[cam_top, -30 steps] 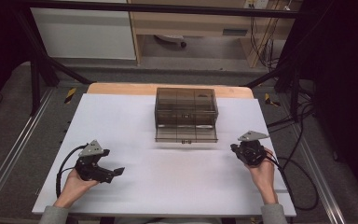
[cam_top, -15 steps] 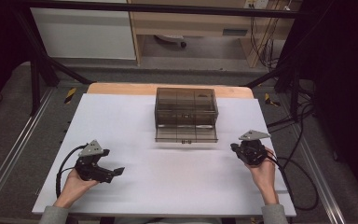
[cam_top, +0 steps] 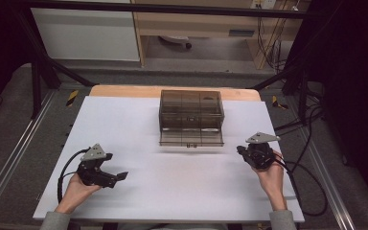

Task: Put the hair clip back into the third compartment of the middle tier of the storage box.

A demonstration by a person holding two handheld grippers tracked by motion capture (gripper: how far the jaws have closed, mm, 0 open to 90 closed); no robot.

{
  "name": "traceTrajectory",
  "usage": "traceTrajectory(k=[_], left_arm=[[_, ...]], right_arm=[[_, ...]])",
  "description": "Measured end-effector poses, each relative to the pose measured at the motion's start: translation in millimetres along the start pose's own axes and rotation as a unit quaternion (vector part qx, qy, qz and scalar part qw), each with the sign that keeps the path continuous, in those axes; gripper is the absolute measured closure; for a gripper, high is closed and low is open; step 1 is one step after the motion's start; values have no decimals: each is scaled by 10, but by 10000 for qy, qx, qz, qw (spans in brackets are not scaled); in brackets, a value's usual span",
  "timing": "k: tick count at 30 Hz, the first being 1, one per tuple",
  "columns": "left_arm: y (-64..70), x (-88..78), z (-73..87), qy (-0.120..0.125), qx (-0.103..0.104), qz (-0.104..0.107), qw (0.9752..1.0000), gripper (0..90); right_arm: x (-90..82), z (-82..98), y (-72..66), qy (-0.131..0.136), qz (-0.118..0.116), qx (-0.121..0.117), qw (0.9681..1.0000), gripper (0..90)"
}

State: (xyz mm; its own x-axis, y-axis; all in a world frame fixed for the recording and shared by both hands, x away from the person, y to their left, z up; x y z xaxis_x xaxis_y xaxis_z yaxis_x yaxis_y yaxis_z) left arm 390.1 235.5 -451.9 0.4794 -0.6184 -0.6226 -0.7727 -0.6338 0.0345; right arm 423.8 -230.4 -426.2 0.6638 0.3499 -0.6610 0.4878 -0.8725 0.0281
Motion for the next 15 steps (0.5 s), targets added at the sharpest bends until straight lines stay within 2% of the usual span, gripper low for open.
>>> traceTrajectory(k=[15], left_arm=[[-3,1,3,3,-16,9,10000,23]], right_arm=[[-34,-65,-66,32,-101,3,9999,893]])
Point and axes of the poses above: each handheld gripper's, and its own axes: x roughly forward along the jaws, z roughly out of its underside, y roughly to its right, the point moved 5 cm from there along x, roughly forward along the jaws, and after that the axes turned 4 degrees about x, right-handed, at the moved point
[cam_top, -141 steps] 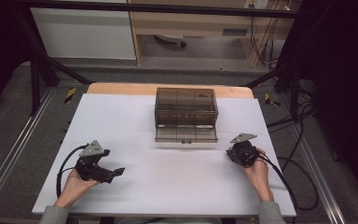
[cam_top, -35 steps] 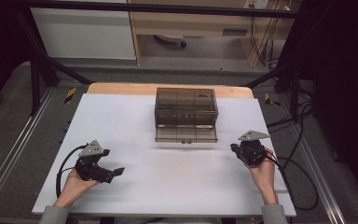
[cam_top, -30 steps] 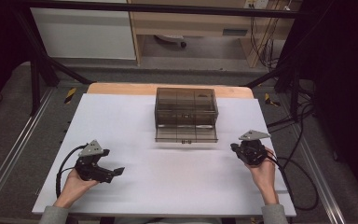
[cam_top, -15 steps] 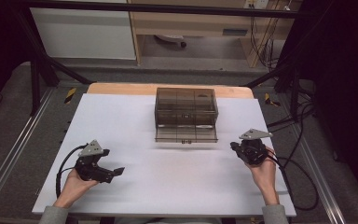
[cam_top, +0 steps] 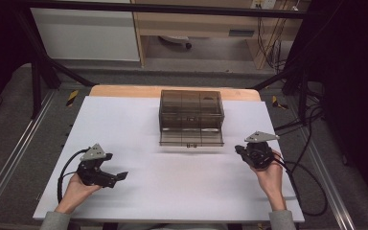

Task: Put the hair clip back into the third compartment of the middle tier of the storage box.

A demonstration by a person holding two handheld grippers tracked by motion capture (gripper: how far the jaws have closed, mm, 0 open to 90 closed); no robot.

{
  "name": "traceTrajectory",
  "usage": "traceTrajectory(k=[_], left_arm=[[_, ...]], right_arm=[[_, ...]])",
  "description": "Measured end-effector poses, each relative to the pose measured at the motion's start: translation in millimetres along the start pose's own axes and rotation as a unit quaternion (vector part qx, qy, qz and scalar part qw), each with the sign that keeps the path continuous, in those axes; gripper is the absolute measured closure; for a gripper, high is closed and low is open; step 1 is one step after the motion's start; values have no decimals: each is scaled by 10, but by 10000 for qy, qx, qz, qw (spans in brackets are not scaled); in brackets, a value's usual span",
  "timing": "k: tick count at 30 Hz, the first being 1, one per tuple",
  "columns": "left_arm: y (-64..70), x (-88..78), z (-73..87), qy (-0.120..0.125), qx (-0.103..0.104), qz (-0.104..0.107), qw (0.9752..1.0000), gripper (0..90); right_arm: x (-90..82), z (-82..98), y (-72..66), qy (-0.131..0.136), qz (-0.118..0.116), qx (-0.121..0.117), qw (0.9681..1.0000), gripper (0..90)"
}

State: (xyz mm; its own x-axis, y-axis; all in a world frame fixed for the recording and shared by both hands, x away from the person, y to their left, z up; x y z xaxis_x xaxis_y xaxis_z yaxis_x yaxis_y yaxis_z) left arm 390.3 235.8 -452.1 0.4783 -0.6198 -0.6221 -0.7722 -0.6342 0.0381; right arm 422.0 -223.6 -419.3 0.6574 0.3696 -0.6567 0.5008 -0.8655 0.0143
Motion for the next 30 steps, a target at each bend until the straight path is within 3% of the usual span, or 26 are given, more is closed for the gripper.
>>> traceTrajectory(k=[30], left_arm=[[-8,0,2,2,-8,-11,10000,23]], right_arm=[[-62,-174,-153,163,-221,-136,9995,892]])
Point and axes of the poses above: each handheld gripper's, and its own axes: x roughly forward along the jaws, z roughly out of its underside, y roughly to its right, the point moved 5 cm from there along x, roughly forward along the jaws, and after that the axes turned 4 degrees about x, right-handed, at the moved point
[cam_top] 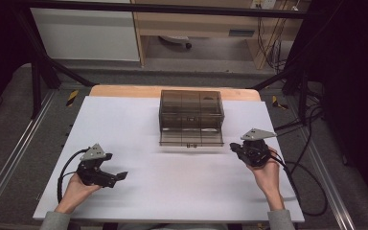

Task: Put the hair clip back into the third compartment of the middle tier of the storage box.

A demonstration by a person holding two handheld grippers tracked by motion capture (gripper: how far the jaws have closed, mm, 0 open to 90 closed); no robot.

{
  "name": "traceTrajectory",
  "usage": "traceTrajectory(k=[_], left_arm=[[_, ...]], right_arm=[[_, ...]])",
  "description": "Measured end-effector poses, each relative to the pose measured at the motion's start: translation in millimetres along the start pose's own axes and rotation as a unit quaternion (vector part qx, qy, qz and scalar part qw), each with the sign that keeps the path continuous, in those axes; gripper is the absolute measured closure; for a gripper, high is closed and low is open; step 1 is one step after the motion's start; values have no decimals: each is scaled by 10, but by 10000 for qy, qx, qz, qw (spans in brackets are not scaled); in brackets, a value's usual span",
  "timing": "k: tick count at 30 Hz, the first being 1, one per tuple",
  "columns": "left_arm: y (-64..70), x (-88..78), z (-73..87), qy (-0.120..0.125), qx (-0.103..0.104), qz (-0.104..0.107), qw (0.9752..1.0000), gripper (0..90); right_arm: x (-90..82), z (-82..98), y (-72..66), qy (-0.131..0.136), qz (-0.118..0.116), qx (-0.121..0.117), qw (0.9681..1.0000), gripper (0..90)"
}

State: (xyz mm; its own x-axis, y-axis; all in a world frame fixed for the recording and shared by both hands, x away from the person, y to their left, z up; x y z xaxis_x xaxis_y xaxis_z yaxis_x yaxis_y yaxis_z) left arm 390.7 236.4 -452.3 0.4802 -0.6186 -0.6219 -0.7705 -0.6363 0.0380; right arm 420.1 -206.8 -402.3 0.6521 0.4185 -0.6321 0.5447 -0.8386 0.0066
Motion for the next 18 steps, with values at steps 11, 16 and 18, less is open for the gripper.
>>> traceTrajectory(k=[11,16,18], left_arm=[[7,6,-1,-11,10,2,10000,23],[3,4,1,-13,6,-4,10000,23],[0,5,3,-16,5,-10,10000,23]], right_arm=[[-8,-94,-43,92,-75,22,9999,892],[9,-155,-74,120,-118,-16,9999,892],[22,-171,-81,120,-123,-37,9998,892]])
Point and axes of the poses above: each handheld gripper's, and its own axes: x roughly forward along the jaws, z roughly out of its underside, y roughly to its right, the point moved 5 cm from there along x, roughly forward along the jaws, and after that the axes turned 4 degrees about x, right-handed, at the moved point
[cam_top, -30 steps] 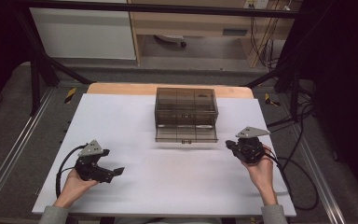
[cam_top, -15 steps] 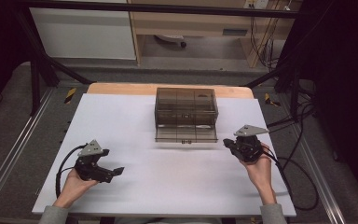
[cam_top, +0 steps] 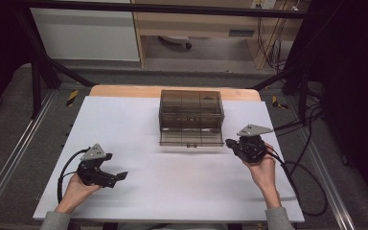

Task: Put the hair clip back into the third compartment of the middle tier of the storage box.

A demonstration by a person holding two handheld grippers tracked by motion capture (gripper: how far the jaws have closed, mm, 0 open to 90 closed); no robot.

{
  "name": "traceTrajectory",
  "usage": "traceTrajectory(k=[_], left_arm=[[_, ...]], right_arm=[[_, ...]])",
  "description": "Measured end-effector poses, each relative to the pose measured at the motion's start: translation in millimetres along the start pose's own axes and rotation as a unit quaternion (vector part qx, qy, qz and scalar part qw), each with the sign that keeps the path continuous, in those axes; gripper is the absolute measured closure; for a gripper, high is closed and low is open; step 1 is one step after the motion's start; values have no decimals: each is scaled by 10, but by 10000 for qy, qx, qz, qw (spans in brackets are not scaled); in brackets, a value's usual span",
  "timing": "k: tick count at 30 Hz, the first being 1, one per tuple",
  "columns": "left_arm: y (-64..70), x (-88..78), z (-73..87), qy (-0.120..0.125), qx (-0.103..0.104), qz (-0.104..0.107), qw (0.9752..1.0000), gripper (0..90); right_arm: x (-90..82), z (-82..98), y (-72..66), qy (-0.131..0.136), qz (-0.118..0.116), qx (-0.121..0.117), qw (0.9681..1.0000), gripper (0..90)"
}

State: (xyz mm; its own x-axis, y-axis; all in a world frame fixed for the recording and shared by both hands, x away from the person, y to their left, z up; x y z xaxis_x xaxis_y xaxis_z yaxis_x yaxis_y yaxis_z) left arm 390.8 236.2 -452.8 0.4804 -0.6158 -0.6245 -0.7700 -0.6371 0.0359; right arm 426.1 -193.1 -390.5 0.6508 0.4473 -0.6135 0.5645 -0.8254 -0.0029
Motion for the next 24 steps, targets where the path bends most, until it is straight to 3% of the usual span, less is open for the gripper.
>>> traceTrajectory(k=[24], left_arm=[[-7,-3,1,-6,8,-28,10000,23]], right_arm=[[91,-193,-18,81,-31,-3,10000,893]])
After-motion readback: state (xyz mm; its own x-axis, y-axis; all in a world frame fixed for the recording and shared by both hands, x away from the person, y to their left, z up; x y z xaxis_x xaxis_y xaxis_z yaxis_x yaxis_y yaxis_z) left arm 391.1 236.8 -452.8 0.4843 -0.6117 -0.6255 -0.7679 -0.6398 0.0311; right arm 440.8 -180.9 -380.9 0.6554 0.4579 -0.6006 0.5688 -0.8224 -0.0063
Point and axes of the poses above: each handheld gripper's, and its own axes: x roughly forward along the jaws, z roughly out of its underside, y roughly to its right, the point moved 5 cm from there along x, roughly forward along the jaws, and after that the axes turned 4 degrees about x, right-handed, at the moved point
